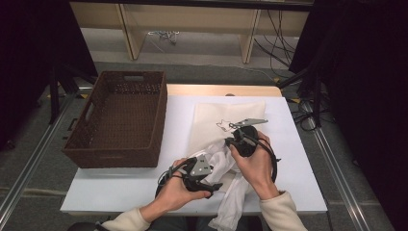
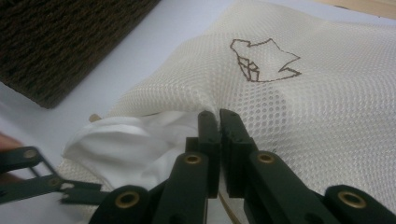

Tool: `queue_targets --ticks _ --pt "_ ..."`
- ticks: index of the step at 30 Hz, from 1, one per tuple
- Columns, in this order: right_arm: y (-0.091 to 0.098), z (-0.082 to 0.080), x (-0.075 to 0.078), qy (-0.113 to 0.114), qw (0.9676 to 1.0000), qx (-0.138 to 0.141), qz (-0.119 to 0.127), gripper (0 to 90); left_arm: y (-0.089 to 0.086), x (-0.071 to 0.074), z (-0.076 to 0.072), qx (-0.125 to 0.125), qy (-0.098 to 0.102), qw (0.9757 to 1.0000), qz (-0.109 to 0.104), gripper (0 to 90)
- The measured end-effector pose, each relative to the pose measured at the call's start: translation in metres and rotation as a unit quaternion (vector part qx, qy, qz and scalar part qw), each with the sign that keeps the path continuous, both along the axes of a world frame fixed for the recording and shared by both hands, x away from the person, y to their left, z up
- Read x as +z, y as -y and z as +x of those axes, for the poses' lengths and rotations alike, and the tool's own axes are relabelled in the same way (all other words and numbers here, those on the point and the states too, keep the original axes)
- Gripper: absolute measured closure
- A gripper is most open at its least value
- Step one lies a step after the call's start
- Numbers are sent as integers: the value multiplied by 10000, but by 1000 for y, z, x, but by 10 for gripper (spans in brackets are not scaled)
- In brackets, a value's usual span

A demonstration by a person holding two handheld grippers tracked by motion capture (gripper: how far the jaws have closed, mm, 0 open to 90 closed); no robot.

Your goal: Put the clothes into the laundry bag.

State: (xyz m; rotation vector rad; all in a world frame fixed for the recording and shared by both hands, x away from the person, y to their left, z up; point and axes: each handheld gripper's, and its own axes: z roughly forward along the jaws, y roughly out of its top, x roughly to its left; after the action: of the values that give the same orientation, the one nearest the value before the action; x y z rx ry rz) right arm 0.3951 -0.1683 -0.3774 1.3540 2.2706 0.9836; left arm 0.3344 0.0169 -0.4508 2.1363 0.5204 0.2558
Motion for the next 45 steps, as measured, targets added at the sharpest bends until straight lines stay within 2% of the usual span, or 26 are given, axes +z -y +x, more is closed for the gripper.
queue_targets --ticks 1,2,3,5,6,7,12,14,16,21,24,26,28,32,33,36,37,39,40,44,45 --pt "0 0 0 -1 10000 -12 -3 890 -1 4 -6 -53 79 9999 -45 358" --pt "0 0 0 -1 10000 -12 -3 890 -1 4 -6 -53 79 9999 -45 363" --pt "0 0 0 -6 10000 -25 2 890 -1 7 -11 -155 58 9998 -65 370" --pt "-1 0 0 -5 10000 -27 12 890 1 7 -13 -167 79 9998 -105 379" --pt "0 0 0 -46 10000 -24 5 889 6 4 -15 -292 36 9995 -67 383" --pt "0 0 0 -46 10000 -24 5 889 6 4 -15 -292 36 9995 -67 384" --pt "0 0 0 -78 10000 3 21 889 24 -11 -21 -599 -127 9980 125 390" --pt "0 0 0 -76 10000 30 -2 889 31 -16 -23 -745 -277 9967 188 393" --pt "-1 -1 0 -109 9999 -73 24 889 36 -21 -24 -796 -378 9959 206 395" --pt "-2 -1 -1 -121 9999 -70 34 889 48 -35 -23 -955 -466 9931 487 392" --pt "-1 -1 -1 -128 9999 -34 18 889 51 -38 -24 -975 -436 9927 566 408" --pt "-2 -1 -1 -125 9999 -98 24 889 52 -40 -24 -979 -434 9926 580 457" --pt "-2 0 -2 -100 9999 -53 22 889 53 -39 -24 -981 -367 9928 577 530" --pt "-1 0 -2 -95 9999 50 -50 889 53 -39 -24 -944 -409 9931 565 621" --pt "-2 -1 -1 -157 9999 0 -14 889 52 -39 -24 -943 -345 9930 614 660" --pt "-3 0 -3 -131 9999 -46 79 889 52 -39 -22 -813 -370 9942 595 763" --pt "-2 1 -3 -76 10000 55 8 889 52 -39 -22 -796 -394 9943 593 785" --pt "-2 1 -3 -54 10000 57 -25 889 51 -39 -21 -788 -395 9941 637 816" --pt "-2 1 -3 -61 10000 60 -20 889 52 -40 -21 -724 -431 9949 558 835" --pt "-2 0 -2 -132 9999 -37 17 889 51 -39 -20 -653 -526 9954 474 879" --pt "-2 0 -2 -103 9999 14 -24 889 51 -39 -20 -640 -558 9954 443 881"
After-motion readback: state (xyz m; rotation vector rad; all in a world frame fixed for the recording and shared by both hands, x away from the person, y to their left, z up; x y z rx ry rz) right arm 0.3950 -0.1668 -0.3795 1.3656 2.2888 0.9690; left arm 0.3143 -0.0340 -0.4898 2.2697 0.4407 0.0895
